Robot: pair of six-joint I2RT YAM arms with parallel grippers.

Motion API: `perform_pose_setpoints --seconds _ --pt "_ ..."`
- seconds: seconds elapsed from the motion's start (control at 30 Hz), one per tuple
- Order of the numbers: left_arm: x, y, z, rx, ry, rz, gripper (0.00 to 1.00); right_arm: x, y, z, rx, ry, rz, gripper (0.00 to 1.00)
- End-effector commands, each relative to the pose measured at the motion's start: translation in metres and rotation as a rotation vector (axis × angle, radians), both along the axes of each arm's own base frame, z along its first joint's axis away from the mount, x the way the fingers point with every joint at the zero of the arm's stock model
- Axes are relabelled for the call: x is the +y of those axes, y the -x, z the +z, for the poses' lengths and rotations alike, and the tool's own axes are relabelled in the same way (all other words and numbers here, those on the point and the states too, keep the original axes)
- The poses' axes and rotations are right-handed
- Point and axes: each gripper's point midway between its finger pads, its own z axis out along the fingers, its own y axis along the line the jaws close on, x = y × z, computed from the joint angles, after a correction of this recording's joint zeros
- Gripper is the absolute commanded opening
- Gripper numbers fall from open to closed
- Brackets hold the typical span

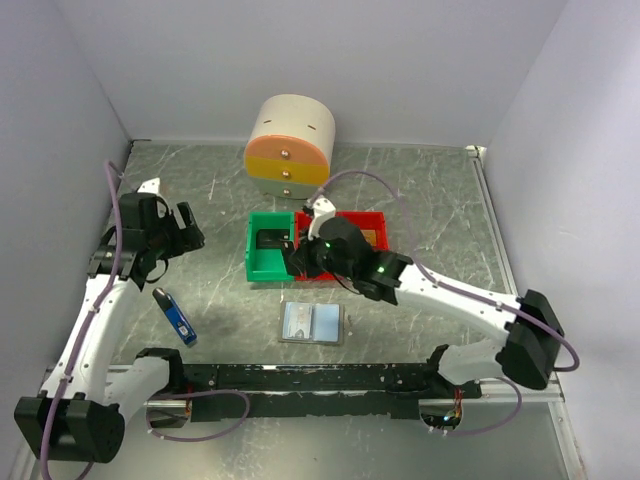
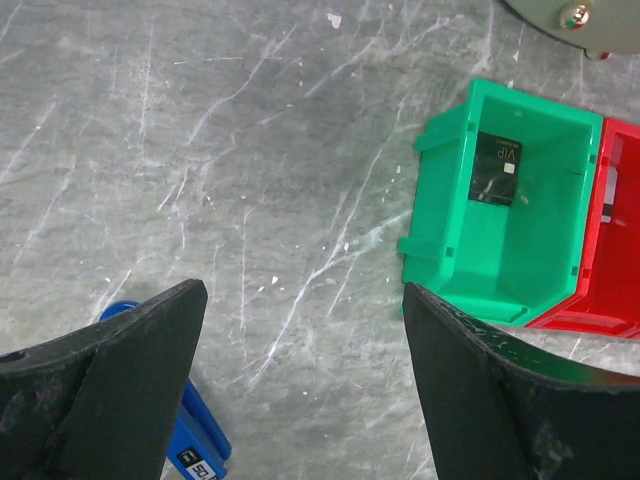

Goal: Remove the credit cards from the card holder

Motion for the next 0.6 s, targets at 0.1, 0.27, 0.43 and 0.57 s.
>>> perform_pose_setpoints --seconds 0.1,0.27,0.43,0.57 --pt "0.006 0.007 -0.003 -0.125 -0.006 0.023 0.92 0.01 -0.046 -0.008 -0.152 0.343 0.039 0.0" --pt "0.002 0.007 0.003 -0.17 0.021 0.012 0.92 0.027 -0.073 -0.023 -0.221 0.487 0.084 0.0" --pt "0.013 0.003 0.008 -0.167 -0.02 0.062 0.9 0.049 -0.096 -0.031 -0.322 0.577 0.157 0.0" --pt "0.024 0.008 0.017 -0.204 -0.044 0.124 0.91 0.065 -0.109 -0.046 -0.429 0.669 0.264 0.0"
